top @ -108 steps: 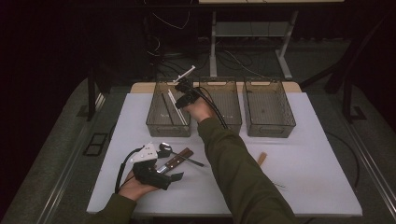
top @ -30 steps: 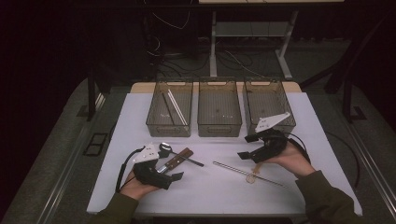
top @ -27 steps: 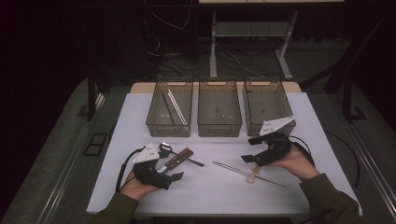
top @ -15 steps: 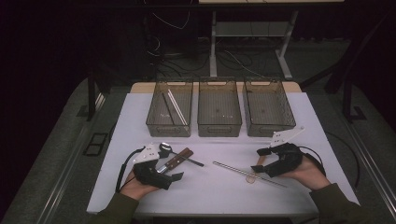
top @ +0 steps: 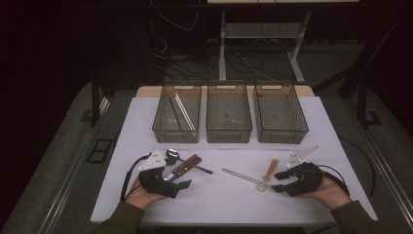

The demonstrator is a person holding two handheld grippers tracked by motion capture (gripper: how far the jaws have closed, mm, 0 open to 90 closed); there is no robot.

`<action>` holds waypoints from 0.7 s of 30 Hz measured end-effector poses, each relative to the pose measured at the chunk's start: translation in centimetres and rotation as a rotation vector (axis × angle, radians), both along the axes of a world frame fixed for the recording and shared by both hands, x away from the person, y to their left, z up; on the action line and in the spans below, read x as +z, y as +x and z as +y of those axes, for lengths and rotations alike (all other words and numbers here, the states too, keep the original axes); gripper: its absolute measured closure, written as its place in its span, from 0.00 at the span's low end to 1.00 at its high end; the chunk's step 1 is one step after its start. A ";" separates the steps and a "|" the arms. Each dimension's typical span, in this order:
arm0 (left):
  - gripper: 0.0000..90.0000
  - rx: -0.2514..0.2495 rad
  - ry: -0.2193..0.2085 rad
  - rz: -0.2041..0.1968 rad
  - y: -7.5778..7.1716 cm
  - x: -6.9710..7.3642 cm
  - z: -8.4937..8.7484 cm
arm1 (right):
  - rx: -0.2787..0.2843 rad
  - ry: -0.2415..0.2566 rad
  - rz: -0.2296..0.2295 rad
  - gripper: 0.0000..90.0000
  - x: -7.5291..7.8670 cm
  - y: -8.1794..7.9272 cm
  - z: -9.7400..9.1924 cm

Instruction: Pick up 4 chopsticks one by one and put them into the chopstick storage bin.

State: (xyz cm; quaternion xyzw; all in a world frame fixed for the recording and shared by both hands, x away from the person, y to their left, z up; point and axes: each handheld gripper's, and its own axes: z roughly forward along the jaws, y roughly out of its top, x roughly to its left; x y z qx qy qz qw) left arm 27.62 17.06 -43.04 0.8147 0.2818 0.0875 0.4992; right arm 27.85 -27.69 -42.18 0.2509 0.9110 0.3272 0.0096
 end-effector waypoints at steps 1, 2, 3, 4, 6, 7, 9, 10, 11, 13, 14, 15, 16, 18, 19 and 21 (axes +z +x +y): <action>0.02 0.001 0.000 0.000 0.0 0.0 0.0 | 0.005 -0.011 0.004 0.63 -0.1 -0.1 0.1; 0.02 0.001 0.001 0.000 0.0 0.0 0.0 | 0.008 -0.028 0.002 0.66 -0.2 -0.2 0.2; 0.02 0.001 0.000 0.000 0.0 0.0 0.0 | 0.009 -0.038 0.003 0.68 -0.3 -0.3 0.3; 0.02 -0.001 0.002 0.000 0.0 0.0 0.0 | 0.017 -0.045 0.003 0.70 -0.4 -0.3 0.5; 0.02 -0.001 0.002 -0.001 -0.1 0.0 0.0 | 0.028 -0.065 0.003 0.73 -0.6 -0.3 0.7; 0.02 -0.001 0.001 -0.002 -0.1 0.0 0.0 | 0.035 -0.074 0.001 0.74 -0.7 -0.3 0.7; 0.02 -0.001 0.001 -0.001 -0.1 0.0 0.0 | 0.045 -0.090 -0.001 0.76 -0.8 -0.3 0.8; 0.02 -0.002 0.001 -0.001 -0.1 0.0 0.0 | 0.050 -0.101 -0.006 0.77 -0.9 -0.2 0.8; 0.02 -0.002 0.001 -0.001 -0.1 0.0 0.0 | 0.048 -0.100 0.001 0.78 -0.9 -0.2 0.9; 0.02 -0.003 0.001 -0.001 -0.1 0.0 0.0 | 0.060 -0.110 -0.008 0.80 -1.0 -0.1 0.9; 0.02 -0.003 0.001 -0.001 -0.1 0.0 0.0 | 0.067 -0.119 -0.017 0.81 -1.0 0.0 0.9; 0.02 -0.003 0.000 -0.001 -0.1 0.0 0.0 | 0.071 -0.127 -0.019 0.81 -1.1 0.0 0.9; 0.02 -0.002 0.000 -0.001 -0.1 0.0 0.0 | 0.069 -0.133 -0.021 0.82 -1.1 0.0 1.0; 0.02 -0.002 0.001 -0.002 -0.1 0.0 0.0 | 0.073 -0.139 -0.027 0.83 -1.2 0.0 1.0; 0.02 -0.003 0.000 -0.002 -0.1 0.0 0.0 | 0.074 -0.141 -0.028 0.84 -1.2 0.0 1.0; 0.02 -0.003 0.001 -0.002 -0.1 0.0 0.0 | 0.076 -0.147 -0.033 0.85 -1.2 0.0 1.0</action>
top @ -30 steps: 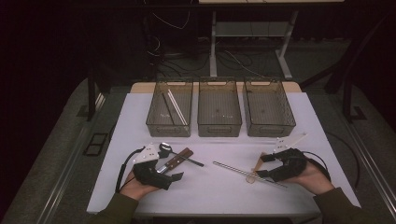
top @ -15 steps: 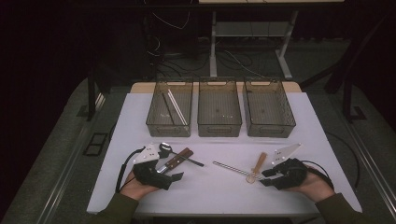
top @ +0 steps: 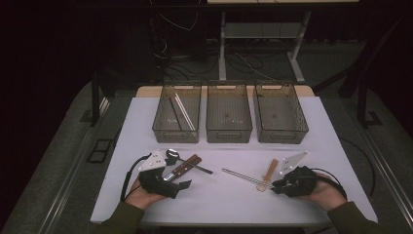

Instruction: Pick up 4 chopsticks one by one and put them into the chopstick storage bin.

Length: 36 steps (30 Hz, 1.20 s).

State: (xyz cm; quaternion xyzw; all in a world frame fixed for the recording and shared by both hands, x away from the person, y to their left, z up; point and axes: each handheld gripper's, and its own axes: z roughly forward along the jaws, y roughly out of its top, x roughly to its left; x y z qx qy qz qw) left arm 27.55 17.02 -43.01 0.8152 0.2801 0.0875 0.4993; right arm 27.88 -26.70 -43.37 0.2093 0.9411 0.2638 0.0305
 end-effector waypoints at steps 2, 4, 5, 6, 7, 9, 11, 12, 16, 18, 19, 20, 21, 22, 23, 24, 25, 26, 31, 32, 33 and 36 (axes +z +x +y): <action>0.02 0.000 0.000 0.000 0.0 0.0 0.0 | 0.004 -0.004 -0.007 0.87 0.0 0.0 0.0; 0.02 0.000 0.000 -0.001 0.0 0.0 0.0 | 0.007 -0.005 -0.009 0.88 0.0 0.0 0.0; 0.02 0.000 -0.001 -0.001 0.0 0.0 0.0 | 0.009 -0.006 -0.009 0.88 0.0 0.1 0.0; 0.02 0.000 -0.001 -0.001 0.0 0.0 0.0 | 0.010 -0.006 -0.010 0.89 0.0 0.1 0.0; 0.02 0.000 -0.001 -0.001 0.0 0.0 0.0 | 0.012 -0.007 -0.012 0.89 0.0 0.1 0.0; 0.02 -0.001 0.000 -0.001 0.0 0.0 0.0 | 0.017 -0.008 -0.015 0.90 0.0 0.1 -0.1; 0.02 -0.001 0.000 -0.001 0.0 0.0 0.0 | 0.021 -0.006 -0.018 0.91 -0.1 0.1 -0.1; 0.02 -0.001 0.000 -0.002 0.0 0.0 0.0 | 0.023 -0.005 -0.020 0.92 -0.1 0.1 -0.1; 0.02 -0.001 0.000 -0.001 0.0 0.0 0.0 | 0.026 0.014 -0.003 0.95 -0.1 -0.1 0.0; 0.02 -0.001 0.000 -0.001 0.0 0.0 0.0 | 0.035 0.006 -0.013 0.95 -0.1 0.0 -0.1; 0.02 -0.001 0.000 -0.002 0.0 0.0 0.0 | 0.041 0.002 -0.020 0.95 -0.1 0.1 -0.1; 0.02 -0.002 0.000 -0.002 0.0 0.0 0.0 | 0.043 0.004 -0.019 0.95 -0.1 0.1 -0.1; 0.02 -0.002 0.000 -0.002 0.0 0.0 0.0 | 0.046 0.004 -0.019 0.96 -0.1 0.1 -0.2; 0.02 -0.002 0.000 -0.002 0.0 0.0 0.0 | 0.048 0.006 -0.020 0.96 -0.2 0.1 -0.2; 0.02 -0.001 -0.001 -0.002 0.0 0.0 0.0 | 0.051 0.008 -0.019 0.96 -0.2 0.2 -0.2; 0.02 -0.002 -0.001 -0.003 0.0 0.0 0.0 | 0.050 0.012 -0.013 0.96 -0.2 0.2 -0.3; 0.02 -0.002 0.000 -0.003 0.0 0.0 0.0 | 0.048 0.017 -0.009 0.96 -0.2 0.3 -0.3; 0.02 -0.002 0.000 -0.003 0.0 0.0 0.0 | 0.048 0.020 -0.007 0.96 -0.2 0.3 -0.4; 0.02 -0.003 -0.002 -0.004 -0.1 0.0 0.0 | 0.036 0.036 0.009 0.96 -0.2 0.4 -0.5; 0.02 -0.003 -0.003 -0.005 -0.1 0.0 0.0 | 0.037 0.039 0.010 0.96 -0.2 0.4 -0.5; 0.02 -0.003 -0.005 -0.007 -0.1 0.0 0.0 | 0.033 0.045 0.012 0.96 -0.2 0.5 -0.6; 0.02 -0.001 -0.004 -0.001 -0.1 0.1 0.0 | 0.034 0.075 0.016 0.96 0.0 0.5 -0.7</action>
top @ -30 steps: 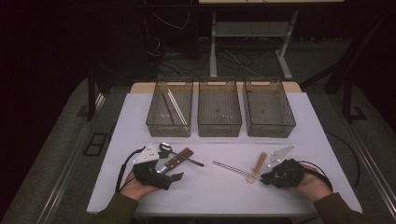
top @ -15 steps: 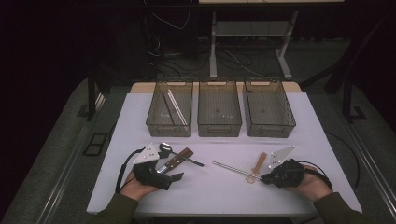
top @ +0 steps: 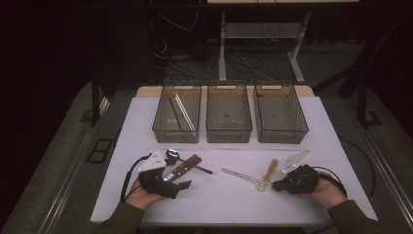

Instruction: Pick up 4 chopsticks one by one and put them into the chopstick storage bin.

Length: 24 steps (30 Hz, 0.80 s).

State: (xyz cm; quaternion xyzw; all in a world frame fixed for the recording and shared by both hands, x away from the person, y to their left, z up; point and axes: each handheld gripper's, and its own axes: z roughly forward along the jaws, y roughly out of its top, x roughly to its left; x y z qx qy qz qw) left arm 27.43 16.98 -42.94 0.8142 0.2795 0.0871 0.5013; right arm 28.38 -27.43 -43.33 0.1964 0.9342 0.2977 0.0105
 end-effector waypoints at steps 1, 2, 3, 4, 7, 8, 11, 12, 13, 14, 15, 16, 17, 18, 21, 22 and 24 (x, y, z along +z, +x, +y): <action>0.02 0.000 0.000 0.000 0.0 0.0 0.0 | -0.010 0.012 0.009 0.96 0.1 -0.1 0.0; 0.02 -0.001 0.001 -0.002 0.0 0.0 0.0 | -0.005 0.012 0.002 0.96 0.2 0.0 -0.1; 0.02 -0.003 0.003 -0.004 0.0 0.0 0.0 | -0.010 0.019 0.002 0.96 0.3 0.0 -0.2; 0.02 -0.002 0.003 -0.004 0.0 0.0 0.0 | -0.012 0.028 0.004 0.96 0.3 0.0 -0.2; 0.02 -0.003 0.004 -0.005 0.0 0.0 0.0 | -0.042 0.070 0.021 0.96 0.7 -0.1 -0.3; 0.02 -0.004 0.004 -0.005 0.0 0.0 0.0 | -0.042 0.076 0.015 0.96 0.8 -0.1 -0.4; 0.02 -0.004 0.005 -0.005 0.0 0.0 0.0 | -0.051 0.110 0.010 0.96 1.2 0.0 -0.6; 0.02 -0.004 0.005 -0.005 0.0 0.0 0.0 | -0.051 0.119 0.008 0.96 1.3 0.0 -0.6; 0.02 -0.004 0.005 -0.005 0.0 0.0 0.0 | -0.055 0.127 0.008 0.96 1.4 0.0 -0.7; 0.02 -0.004 0.006 -0.005 0.0 0.1 0.0 | -0.053 0.134 0.005 0.96 1.4 0.0 -0.7; 0.02 -0.004 0.005 -0.005 0.0 0.1 0.0 | -0.055 0.142 0.002 0.96 1.5 0.0 -0.7; 0.02 -0.004 0.006 -0.005 0.0 0.1 0.0 | -0.057 0.146 -0.001 0.96 1.6 0.0 -0.8; 0.02 -0.004 0.006 -0.005 0.0 0.1 0.0 | -0.055 0.155 -0.001 0.96 1.7 0.0 -0.8; 0.02 -0.004 0.005 -0.005 0.0 0.0 0.0 | -0.053 0.158 -0.002 0.96 1.8 0.1 -0.9; 0.02 -0.004 0.006 -0.005 0.0 0.0 0.0 | -0.061 0.169 -0.011 0.96 2.0 0.1 -0.9; 0.02 -0.004 0.006 -0.005 0.0 0.0 0.0 | -0.063 0.174 -0.016 0.96 2.1 0.1 -0.9; 0.02 -0.003 0.006 -0.005 0.0 0.0 0.0 | -0.068 0.183 -0.021 0.96 2.4 0.1 -1.0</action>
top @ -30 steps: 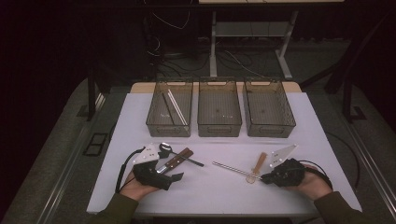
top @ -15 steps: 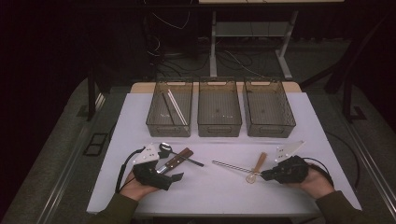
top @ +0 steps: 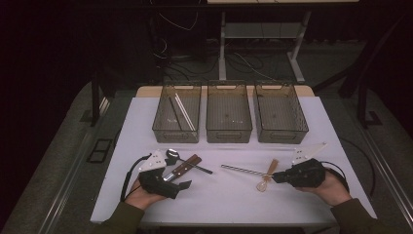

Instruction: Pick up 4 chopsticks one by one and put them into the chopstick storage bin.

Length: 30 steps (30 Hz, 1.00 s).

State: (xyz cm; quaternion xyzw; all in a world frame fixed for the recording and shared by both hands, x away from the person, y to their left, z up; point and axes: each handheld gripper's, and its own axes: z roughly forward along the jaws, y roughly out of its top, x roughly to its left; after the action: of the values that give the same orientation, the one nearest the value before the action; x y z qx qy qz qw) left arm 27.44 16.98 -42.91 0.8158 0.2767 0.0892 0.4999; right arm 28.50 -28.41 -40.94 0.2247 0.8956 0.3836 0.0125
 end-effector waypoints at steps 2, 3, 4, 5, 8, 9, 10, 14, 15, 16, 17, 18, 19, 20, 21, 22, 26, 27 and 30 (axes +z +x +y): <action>0.02 0.000 -0.001 0.000 0.0 0.0 0.0 | -0.002 0.013 -0.006 0.96 0.2 0.1 0.0; 0.02 0.001 -0.001 0.001 0.0 0.0 0.0 | -0.003 0.017 -0.007 0.96 0.4 0.1 -0.1; 0.02 0.001 -0.001 0.001 0.0 0.0 0.0 | -0.008 0.020 -0.009 0.96 0.5 0.1 -0.1; 0.02 0.001 -0.001 0.001 0.0 0.0 0.0 | -0.009 0.025 -0.011 0.96 0.5 0.2 -0.1; 0.02 0.000 -0.001 0.001 0.0 0.0 0.0 | -0.017 0.029 -0.019 0.96 0.8 0.4 -0.1; 0.02 0.000 -0.001 0.001 0.0 0.0 0.0 | -0.021 0.033 -0.017 0.96 0.9 0.4 0.0; 0.02 0.000 -0.001 0.001 0.0 -0.1 0.0 | -0.023 0.038 -0.020 0.96 1.0 0.5 0.0; 0.02 -0.008 0.003 0.004 0.0 -0.1 0.0 | -0.041 0.042 -0.034 0.96 1.4 0.9 0.3; 0.02 -0.010 0.002 0.004 0.0 -0.1 0.0 | -0.043 0.045 -0.035 0.96 1.6 1.1 0.4; 0.02 -0.012 0.002 0.006 0.1 -0.1 0.0 | -0.044 0.047 -0.038 0.96 1.7 1.2 0.5; 0.02 -0.014 0.002 0.007 0.1 -0.2 0.0 | -0.051 0.048 -0.040 0.96 1.8 1.4 0.7; 0.02 -0.016 0.004 0.004 0.0 -0.2 -0.1 | -0.054 0.051 -0.040 0.96 1.9 1.5 0.8; 0.01 -0.020 0.002 0.002 0.0 -0.2 0.0 | -0.055 0.056 -0.040 0.96 1.9 1.7 0.9; 0.01 -0.022 0.001 0.002 0.0 -0.2 0.0 | -0.058 0.057 -0.041 0.96 2.0 1.8 1.1; 0.00 -0.020 0.004 0.002 0.0 -0.2 0.0 | -0.063 0.056 -0.044 0.96 2.1 1.9 1.2; 0.00 -0.020 0.003 0.004 0.0 -0.2 0.0 | -0.061 0.056 -0.046 0.96 2.2 2.0 1.4; 0.00 -0.017 0.007 0.006 0.0 -0.2 0.0 | -0.067 0.066 -0.051 0.96 2.6 2.2 1.9; 0.00 -0.019 0.009 0.004 0.1 -0.2 0.0 | -0.070 0.067 -0.056 0.96 2.8 2.3 2.1; 0.00 -0.018 0.009 0.006 0.0 -0.2 -0.1 | -0.076 0.079 -0.059 0.96 3.1 2.6 2.5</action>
State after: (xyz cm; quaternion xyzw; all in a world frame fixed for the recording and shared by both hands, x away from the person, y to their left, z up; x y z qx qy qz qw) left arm 27.49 16.93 -43.13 0.8208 0.2703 0.0835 0.4962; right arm 31.13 -25.87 -37.87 0.2476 0.8699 0.4243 0.0447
